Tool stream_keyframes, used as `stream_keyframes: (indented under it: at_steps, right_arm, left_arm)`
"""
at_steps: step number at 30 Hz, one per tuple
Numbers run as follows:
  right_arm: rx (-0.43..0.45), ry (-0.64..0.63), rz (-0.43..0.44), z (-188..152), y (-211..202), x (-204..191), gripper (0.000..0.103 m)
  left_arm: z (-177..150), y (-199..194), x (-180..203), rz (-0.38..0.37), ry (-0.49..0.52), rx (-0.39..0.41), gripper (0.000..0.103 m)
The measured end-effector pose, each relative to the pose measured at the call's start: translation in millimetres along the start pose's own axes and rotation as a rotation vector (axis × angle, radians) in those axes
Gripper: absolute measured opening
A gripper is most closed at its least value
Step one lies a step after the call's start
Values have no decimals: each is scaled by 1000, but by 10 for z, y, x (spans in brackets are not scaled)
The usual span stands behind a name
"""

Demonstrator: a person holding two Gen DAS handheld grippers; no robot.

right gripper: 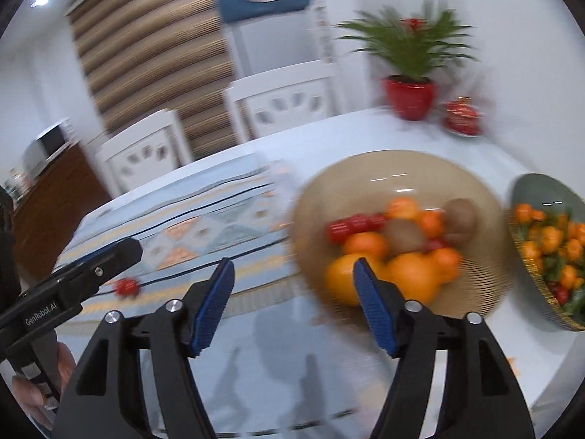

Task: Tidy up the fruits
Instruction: 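Move both tools away from the bowl toward the last two tomatoes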

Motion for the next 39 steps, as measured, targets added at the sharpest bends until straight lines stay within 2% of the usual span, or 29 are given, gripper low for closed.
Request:
stream_keyframes:
  at_steps: [4, 11, 18, 26, 27, 28, 30, 31, 33, 35, 39]
  right_arm:
    - [-38, -67, 70, -114, 153, -513, 63]
    - [-108, -173, 119, -324, 474, -1304, 64]
    - [-147, -244, 138, -613, 901, -1831, 64]
    - [-113, -256, 116, -764, 1126, -1904, 64]
    - [-117, -257, 116, -771, 1139, -1897, 64]
    - [-123, -259, 115, -785, 1160, -1894, 64]
    - [-141, -281, 99, -823, 1208, -1915, 65]
    - [-147, -295, 85, -845, 1224, -1931, 67]
    - [-154, -319, 41, -878, 1255, -1957, 80]
    - [-147, -331, 26, -882, 1255, -1967, 81]
    - [-159, -331, 19, -896, 1288, -1956, 82]
  left_arm:
    - [-165, -363, -397, 91, -2, 39, 54]
    - [-379, -737, -1169, 188, -93, 58, 56]
    - [-638, -474, -1741, 266, -148, 10, 56]
    - [-884, -237, -2034, 265, -227, -6, 57]
    - [-870, -267, -2032, 276, -224, 13, 65]
    - [-872, -269, -2030, 287, -221, 16, 68]
    - [-893, -227, -2015, 310, -205, -1, 69]
    - [-897, -209, -2009, 318, -198, -8, 69]
    - [-901, -192, -2016, 356, -190, -16, 69]
    - [-907, -199, -2016, 398, -177, -13, 68]
    - [-911, -200, -2023, 421, -171, -17, 69]
Point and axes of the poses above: each gripper's, at about its wrist camera, not at the fingertips, and y roughly the way its jaws point, x to its right, z to its top, the point moved 8 cm from there along y, roughly the way its jaws point, and after that the axes turned 8 degrees about -x, right-handed, at the moved point
